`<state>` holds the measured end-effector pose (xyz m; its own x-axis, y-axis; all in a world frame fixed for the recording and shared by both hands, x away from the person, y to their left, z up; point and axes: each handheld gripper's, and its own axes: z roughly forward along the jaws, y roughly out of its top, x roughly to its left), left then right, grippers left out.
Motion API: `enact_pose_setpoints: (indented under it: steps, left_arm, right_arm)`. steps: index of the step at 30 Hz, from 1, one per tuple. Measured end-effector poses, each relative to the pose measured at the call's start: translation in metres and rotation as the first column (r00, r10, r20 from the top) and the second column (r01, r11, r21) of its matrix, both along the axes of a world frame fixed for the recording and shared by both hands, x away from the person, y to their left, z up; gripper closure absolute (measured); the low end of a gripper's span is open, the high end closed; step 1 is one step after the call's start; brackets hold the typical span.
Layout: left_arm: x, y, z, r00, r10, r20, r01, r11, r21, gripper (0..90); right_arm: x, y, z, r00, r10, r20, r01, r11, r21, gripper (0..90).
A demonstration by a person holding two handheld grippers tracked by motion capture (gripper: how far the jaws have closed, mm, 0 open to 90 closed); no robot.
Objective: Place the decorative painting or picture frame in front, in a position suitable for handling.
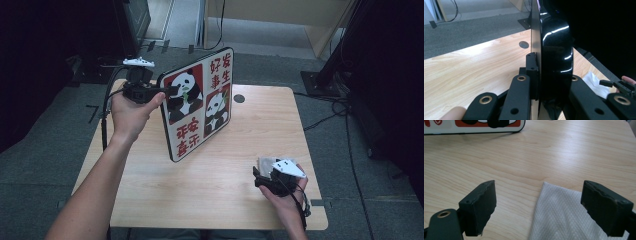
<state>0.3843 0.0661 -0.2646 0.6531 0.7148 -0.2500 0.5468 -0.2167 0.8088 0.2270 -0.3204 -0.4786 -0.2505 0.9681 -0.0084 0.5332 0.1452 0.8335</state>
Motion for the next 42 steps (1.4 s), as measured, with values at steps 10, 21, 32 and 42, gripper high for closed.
enact_pose_setpoints:
  steps: [10, 21, 32, 42]
  left_arm:
    - [0.000, 0.002, 0.005, 1.0000, -0.005, 0.004, 0.005, 1.0000, 0.000, 82.6]
    - [0.001, 0.009, 0.006, 0.9999, -0.004, -0.011, 0.003, 0.9999, -0.016, 82.5]
    - [0.002, 0.011, 0.005, 0.9998, 0.003, -0.017, -0.004, 0.9997, -0.024, 82.5]
    - [0.002, 0.012, 0.005, 0.9999, -0.003, -0.017, 0.003, 0.9997, -0.023, 82.4]
  right_arm:
    - [0.019, 0.045, 0.016, 0.9950, 0.095, -0.029, -0.093, 0.9935, 0.065, 13.5]
    - [0.079, 0.097, -0.005, 0.9843, 0.155, -0.083, -0.149, 0.9854, 0.083, 15.5]
    - [0.113, 0.120, -0.033, 0.9789, 0.162, -0.124, -0.140, 0.9755, 0.169, 35.7]
    - [0.123, 0.134, -0.042, 0.9796, 0.185, -0.078, -0.163, 0.9605, 0.225, 60.1]
